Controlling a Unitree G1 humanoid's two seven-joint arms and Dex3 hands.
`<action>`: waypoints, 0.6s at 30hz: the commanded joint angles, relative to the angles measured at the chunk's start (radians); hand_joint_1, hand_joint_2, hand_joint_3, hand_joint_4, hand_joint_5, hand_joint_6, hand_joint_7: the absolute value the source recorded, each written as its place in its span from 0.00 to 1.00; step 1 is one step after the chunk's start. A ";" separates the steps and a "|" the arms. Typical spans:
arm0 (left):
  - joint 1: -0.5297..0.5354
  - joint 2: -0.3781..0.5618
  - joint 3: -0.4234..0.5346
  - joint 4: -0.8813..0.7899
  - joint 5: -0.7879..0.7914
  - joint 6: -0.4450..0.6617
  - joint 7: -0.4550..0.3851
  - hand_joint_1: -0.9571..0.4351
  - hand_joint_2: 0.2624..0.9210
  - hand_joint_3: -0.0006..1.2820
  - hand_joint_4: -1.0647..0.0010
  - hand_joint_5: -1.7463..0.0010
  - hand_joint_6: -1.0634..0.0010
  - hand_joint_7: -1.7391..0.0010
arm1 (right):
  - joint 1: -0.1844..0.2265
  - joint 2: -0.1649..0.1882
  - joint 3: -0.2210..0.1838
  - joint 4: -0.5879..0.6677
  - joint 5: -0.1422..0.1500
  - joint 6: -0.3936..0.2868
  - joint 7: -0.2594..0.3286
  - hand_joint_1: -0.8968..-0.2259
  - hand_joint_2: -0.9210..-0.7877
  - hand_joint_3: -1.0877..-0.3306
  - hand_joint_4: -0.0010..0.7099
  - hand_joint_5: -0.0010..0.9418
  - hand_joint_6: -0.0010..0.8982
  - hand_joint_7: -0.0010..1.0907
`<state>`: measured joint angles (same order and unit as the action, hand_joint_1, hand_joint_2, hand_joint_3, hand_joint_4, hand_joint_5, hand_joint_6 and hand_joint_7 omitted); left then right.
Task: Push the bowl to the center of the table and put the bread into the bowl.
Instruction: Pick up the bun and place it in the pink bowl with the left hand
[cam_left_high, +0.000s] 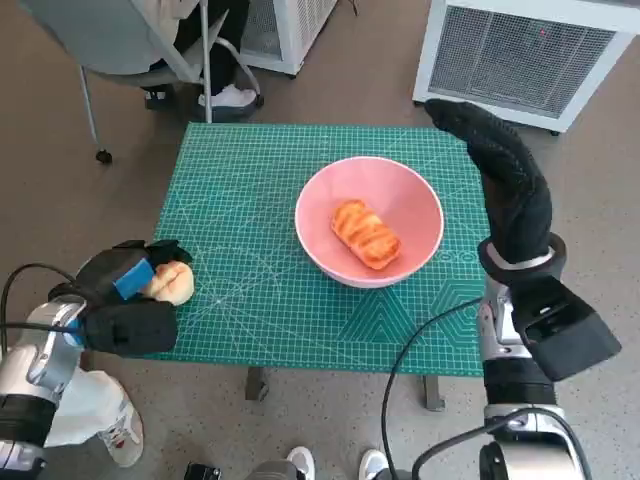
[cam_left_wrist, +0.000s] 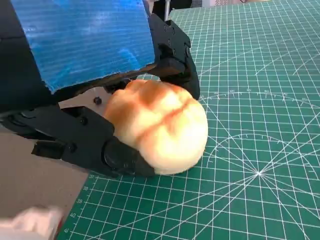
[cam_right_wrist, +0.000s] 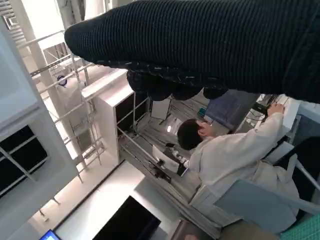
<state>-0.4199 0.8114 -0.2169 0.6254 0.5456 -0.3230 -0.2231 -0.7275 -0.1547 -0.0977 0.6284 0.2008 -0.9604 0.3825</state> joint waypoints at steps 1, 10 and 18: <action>-0.016 0.006 0.021 -0.034 -0.021 0.001 -0.009 0.69 1.00 0.10 0.38 0.28 0.49 0.31 | 0.003 -0.006 -0.001 0.022 0.008 0.004 0.017 0.43 0.00 0.41 0.44 0.05 0.00 0.65; -0.069 -0.035 0.082 -0.226 -0.084 0.084 -0.042 0.69 1.00 0.10 0.38 0.30 0.51 0.27 | -0.005 -0.010 -0.004 0.035 0.008 -0.003 0.026 0.43 0.00 0.40 0.44 0.05 0.00 0.64; -0.178 -0.153 0.081 -0.388 -0.109 0.156 -0.039 0.69 1.00 0.08 0.37 0.33 0.47 0.28 | -0.020 -0.012 -0.008 0.054 0.010 -0.011 0.037 0.43 0.00 0.40 0.44 0.05 0.00 0.64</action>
<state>-0.5440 0.7101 -0.1292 0.2866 0.4542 -0.1826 -0.2600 -0.7474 -0.1564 -0.1013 0.6666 0.2019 -0.9671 0.4080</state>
